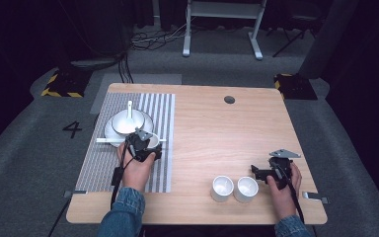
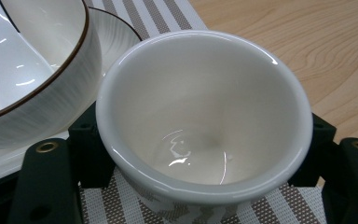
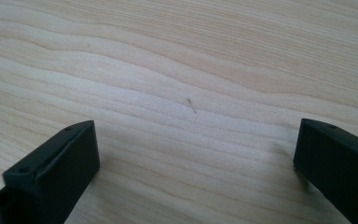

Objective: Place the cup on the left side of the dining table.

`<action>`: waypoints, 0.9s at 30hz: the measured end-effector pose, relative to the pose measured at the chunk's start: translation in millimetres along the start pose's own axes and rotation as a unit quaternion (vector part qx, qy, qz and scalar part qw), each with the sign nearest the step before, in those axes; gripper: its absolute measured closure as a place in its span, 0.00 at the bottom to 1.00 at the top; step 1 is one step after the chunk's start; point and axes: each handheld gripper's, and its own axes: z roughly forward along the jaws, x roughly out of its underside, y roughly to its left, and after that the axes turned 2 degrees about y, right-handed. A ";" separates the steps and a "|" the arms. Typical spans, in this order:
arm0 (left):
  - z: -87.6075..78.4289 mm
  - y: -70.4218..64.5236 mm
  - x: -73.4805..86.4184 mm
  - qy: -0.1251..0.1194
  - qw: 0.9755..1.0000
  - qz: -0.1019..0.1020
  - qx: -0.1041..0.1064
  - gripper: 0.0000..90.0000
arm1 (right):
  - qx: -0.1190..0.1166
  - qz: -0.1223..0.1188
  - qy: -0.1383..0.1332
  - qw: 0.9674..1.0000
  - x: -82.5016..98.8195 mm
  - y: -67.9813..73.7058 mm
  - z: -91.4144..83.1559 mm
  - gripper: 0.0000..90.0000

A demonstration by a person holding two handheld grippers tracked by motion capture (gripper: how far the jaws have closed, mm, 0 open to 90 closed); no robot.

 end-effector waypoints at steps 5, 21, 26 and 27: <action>4.2 -0.1 0.9 0.021 1.000 -0.002 0.000 0.29 | 0.000 0.000 0.000 1.000 0.0 0.0 0.0 0.00; 9.7 -0.5 2.2 0.042 0.999 -0.002 0.007 0.29 | 0.000 0.000 0.000 1.000 0.0 0.0 0.0 0.00; 10.7 -1.1 3.4 0.055 0.998 0.004 0.009 0.29 | 0.000 0.000 0.000 1.000 0.0 0.0 0.0 0.00; 10.4 -1.0 4.2 0.052 0.999 -0.001 0.008 0.29 | 0.000 0.000 0.000 1.000 0.0 0.0 0.0 0.00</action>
